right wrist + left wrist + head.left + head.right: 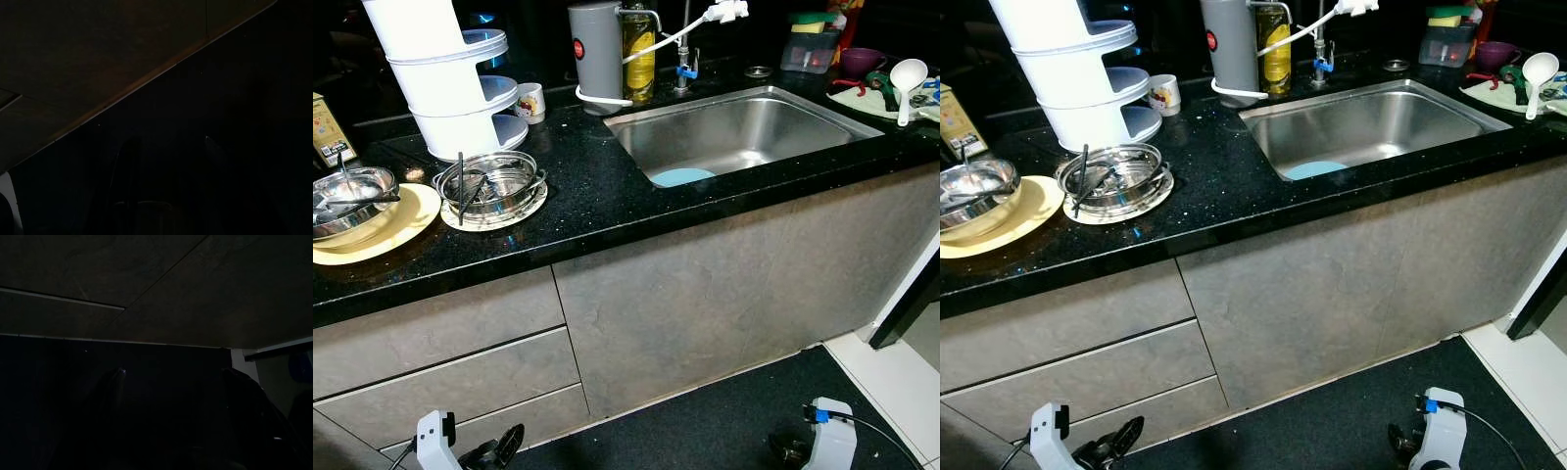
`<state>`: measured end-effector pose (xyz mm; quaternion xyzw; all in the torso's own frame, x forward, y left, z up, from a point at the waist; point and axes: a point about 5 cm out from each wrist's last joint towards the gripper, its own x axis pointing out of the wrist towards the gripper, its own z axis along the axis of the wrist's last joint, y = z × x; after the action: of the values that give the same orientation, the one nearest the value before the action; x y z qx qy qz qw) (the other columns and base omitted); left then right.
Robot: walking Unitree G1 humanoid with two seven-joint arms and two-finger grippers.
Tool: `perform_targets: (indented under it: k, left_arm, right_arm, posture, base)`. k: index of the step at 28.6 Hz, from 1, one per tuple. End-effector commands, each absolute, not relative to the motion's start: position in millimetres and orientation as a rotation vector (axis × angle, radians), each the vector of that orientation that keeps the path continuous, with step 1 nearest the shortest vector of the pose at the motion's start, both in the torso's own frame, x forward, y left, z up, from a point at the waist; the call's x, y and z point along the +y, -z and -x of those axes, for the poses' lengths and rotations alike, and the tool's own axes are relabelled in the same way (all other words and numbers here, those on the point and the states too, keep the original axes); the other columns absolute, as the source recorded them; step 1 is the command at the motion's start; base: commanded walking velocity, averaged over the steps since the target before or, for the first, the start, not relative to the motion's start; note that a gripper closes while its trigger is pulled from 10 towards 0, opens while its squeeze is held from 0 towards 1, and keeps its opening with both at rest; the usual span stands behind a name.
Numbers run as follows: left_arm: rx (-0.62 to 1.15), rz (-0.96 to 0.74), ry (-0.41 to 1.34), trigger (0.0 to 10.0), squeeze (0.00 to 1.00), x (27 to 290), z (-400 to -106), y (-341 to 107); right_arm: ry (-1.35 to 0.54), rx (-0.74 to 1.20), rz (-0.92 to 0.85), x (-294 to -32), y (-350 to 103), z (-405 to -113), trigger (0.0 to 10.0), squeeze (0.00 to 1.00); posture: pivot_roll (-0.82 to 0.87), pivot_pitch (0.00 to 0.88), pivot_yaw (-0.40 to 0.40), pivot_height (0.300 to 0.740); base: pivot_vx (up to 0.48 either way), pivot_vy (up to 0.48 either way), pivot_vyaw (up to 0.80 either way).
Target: Kitchen organization
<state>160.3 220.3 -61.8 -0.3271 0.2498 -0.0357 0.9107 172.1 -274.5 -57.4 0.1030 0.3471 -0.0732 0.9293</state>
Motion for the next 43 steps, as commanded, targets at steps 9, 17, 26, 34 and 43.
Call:
perform_targets:
  k: [9, 17, 26, 34, 43]
  left_arm:
    - [0.509, 0.665, 0.053, 10.0, 0.00, 226.4, -162.3, 59.9]
    - [0.508, 0.665, 0.057, 10.0, 0.00, 224.2, -164.8, 59.8]
    - [0.504, 0.662, 0.065, 10.0, 0.00, 222.7, -165.2, 59.0]
    - [0.513, 0.664, 0.059, 10.0, 0.00, 225.4, -161.7, 60.4]
    - [0.516, 0.665, 0.058, 10.0, 0.00, 224.8, -160.8, 60.9]
  right_arm:
    - [0.137, 0.707, -0.212, -270.4, 57.0, -176.5, 10.0, 0.00]
    - [0.143, 0.706, -0.209, -272.1, 55.6, -179.0, 10.0, 0.00]
    - [0.146, 0.704, -0.207, -273.5, 55.1, -178.6, 10.0, 0.00]
    - [0.146, 0.702, -0.210, -272.0, 56.3, -176.7, 10.0, 0.00]
    - [0.142, 0.710, -0.210, -271.8, 57.2, -175.1, 10.0, 0.00]
  posture:
    - [-0.06, 0.000, 0.057, 0.740]
    - [-0.08, 0.000, 0.061, 0.740]
    - [-0.09, 0.000, 0.063, 0.740]
    - [-0.09, 0.000, 0.066, 0.740]
    - [-0.09, 0.000, 0.063, 0.740]
  base:
    - [0.000, 0.000, 0.00]
    - [0.000, 0.000, 0.00]
    - [0.000, 0.000, 0.00]
    - [0.000, 0.000, 0.00]
    - [0.000, 0.000, 0.00]
